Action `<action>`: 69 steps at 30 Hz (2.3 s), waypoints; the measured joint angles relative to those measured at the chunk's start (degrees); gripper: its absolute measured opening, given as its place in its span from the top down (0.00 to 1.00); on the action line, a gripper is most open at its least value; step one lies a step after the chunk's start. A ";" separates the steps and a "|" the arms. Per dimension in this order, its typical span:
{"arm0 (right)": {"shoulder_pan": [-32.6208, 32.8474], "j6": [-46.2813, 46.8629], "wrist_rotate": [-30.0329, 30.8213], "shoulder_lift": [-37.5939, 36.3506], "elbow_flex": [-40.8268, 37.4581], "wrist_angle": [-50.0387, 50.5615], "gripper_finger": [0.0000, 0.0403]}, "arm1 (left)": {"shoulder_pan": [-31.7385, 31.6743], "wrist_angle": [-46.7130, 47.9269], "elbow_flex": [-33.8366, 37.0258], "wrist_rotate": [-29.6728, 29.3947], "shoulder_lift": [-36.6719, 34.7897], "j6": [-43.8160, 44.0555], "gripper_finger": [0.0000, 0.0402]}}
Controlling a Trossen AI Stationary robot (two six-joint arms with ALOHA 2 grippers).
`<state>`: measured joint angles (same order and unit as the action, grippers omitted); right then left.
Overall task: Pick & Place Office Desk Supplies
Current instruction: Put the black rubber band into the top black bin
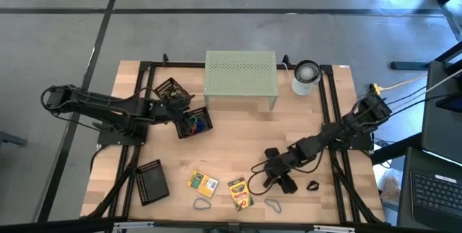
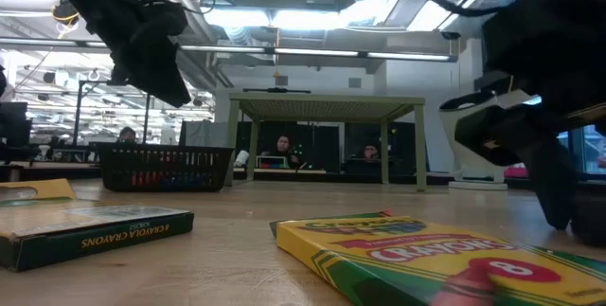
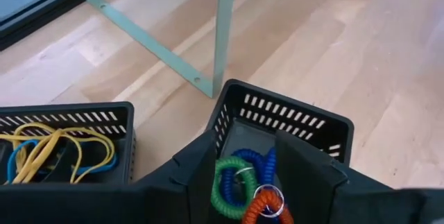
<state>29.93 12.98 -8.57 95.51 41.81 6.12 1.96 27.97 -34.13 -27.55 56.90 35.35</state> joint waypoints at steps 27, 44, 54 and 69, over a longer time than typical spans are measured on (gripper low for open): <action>2.96 -6.63 5.13 2.84 0.05 -6.42 0.87 | 0.00 -2.42 0.00 -1.38 0.00 1.37 0.64; -3.86 -10.86 13.65 -2.35 10.04 3.80 0.98 | 7.20 -23.89 0.07 0.30 1.70 -21.92 0.63; -8.33 -13.02 26.29 -7.06 20.86 5.21 0.97 | 12.22 -34.70 0.07 2.01 7.93 -25.85 0.54; -11.79 -14.16 25.65 -7.11 25.02 2.94 0.97 | 14.56 -69.33 0.04 6.40 21.07 -43.08 0.52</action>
<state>18.14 -1.18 17.08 88.40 66.83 9.07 16.51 -41.37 -34.09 -21.15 77.97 -7.73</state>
